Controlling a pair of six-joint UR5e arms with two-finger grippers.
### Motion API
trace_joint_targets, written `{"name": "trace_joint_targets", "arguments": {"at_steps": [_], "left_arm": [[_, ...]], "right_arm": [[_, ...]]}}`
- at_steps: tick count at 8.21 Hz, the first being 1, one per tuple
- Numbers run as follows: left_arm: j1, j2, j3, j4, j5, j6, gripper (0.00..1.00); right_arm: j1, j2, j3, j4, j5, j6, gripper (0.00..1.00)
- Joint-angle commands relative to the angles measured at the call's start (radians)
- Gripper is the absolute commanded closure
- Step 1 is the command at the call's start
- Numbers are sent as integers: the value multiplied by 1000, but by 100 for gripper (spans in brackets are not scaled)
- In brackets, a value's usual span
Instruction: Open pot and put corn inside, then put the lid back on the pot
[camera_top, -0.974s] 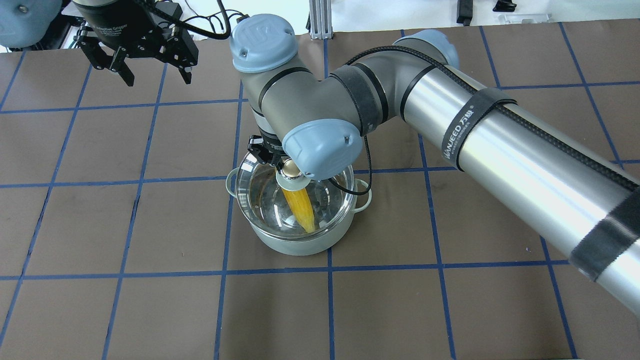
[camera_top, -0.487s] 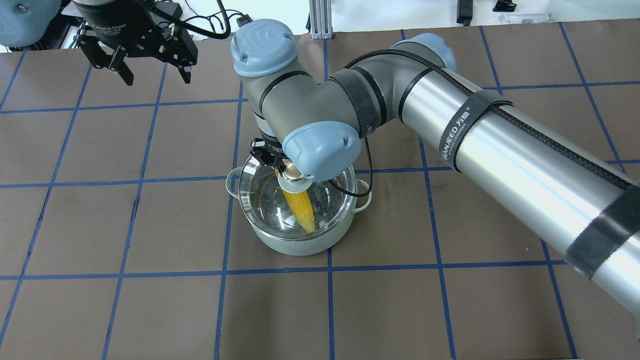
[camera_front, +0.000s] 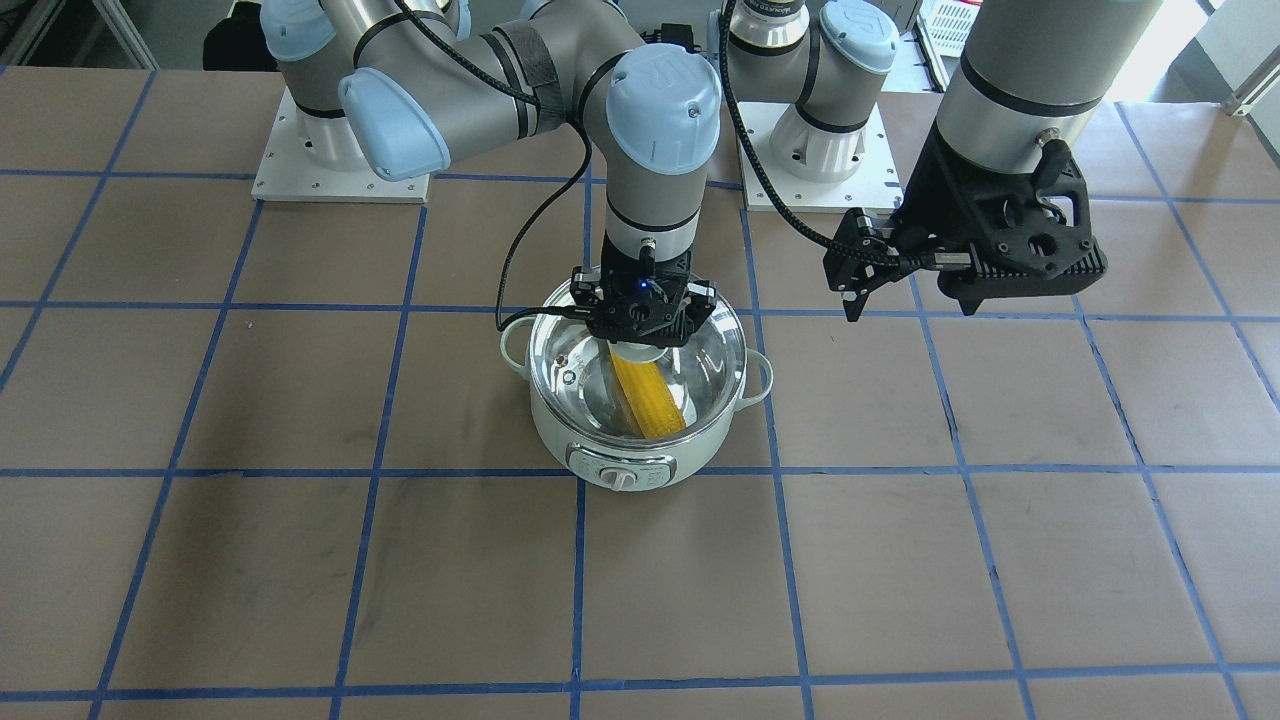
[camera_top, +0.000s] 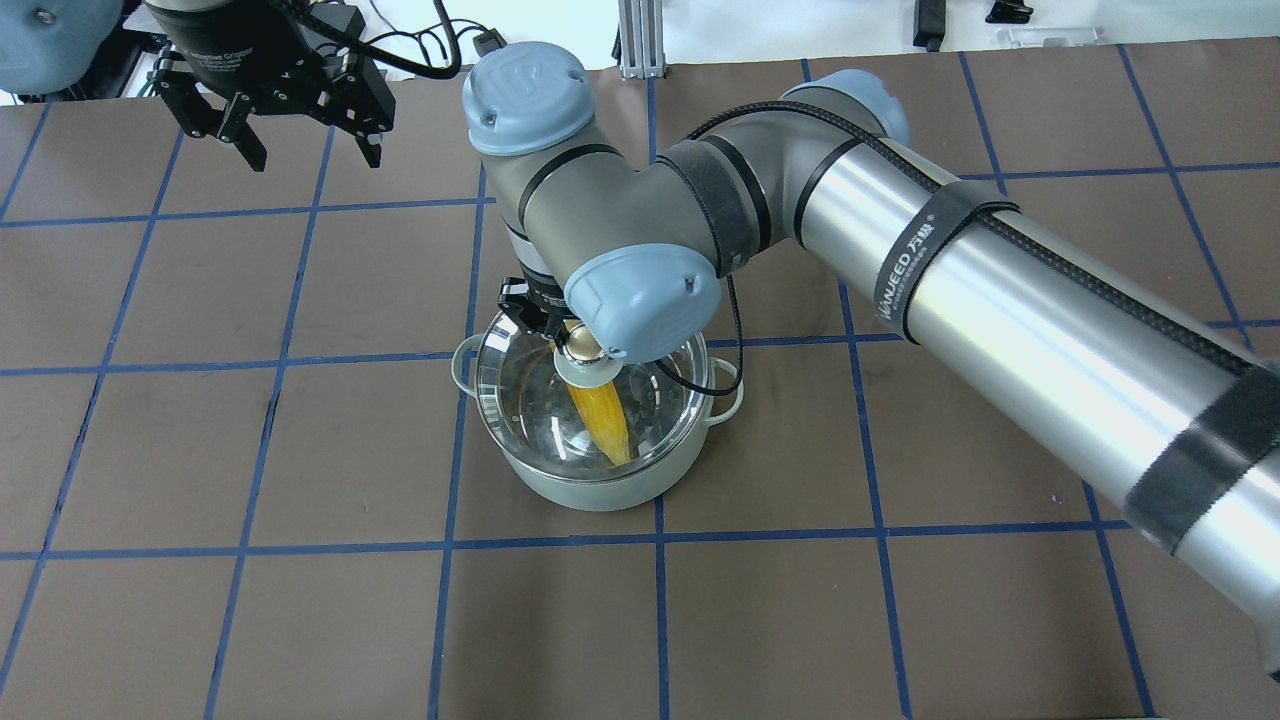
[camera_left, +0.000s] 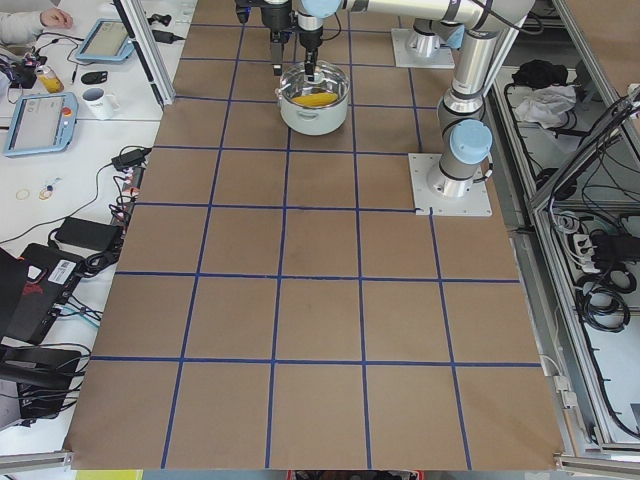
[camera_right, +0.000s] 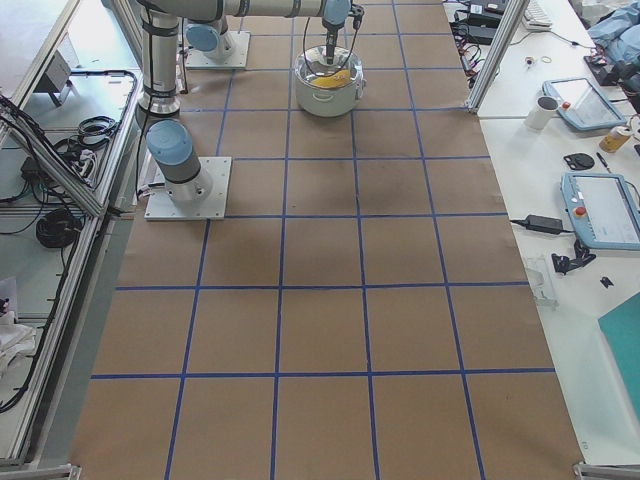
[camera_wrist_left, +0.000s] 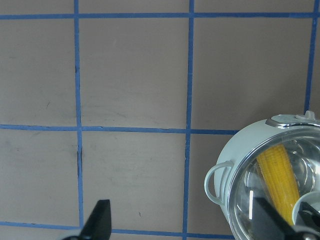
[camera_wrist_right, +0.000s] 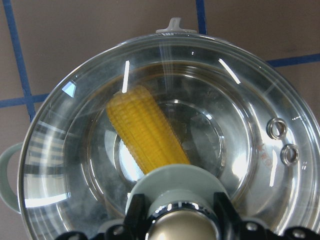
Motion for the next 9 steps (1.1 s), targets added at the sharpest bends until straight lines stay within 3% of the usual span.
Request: {"name": "trace_joint_targets", "arguments": {"at_steps": [1,2,4,5,7,9], "left_arm": [[0,-1,0,0,3,0,0],[1,-2,0,-2,5,0,0],[0,-2,-6,-3,5,0,0],[0,-2,-11,-2,5,0,0],[0,-2,-12,-2,5,0,0],[0,-2,-12,-2,5,0,0]], "right_arm": [[0,1,0,-2,-1,-1,76],[0,2,0,-2,-2,0,72],[0,12,0,-9,-7,0,27],[-2,12,-1,-22,-8,2,15],[-17,1,-5,-49,-10,-1,0],[-49,-52,-5,-31,-10,-15,0]]}}
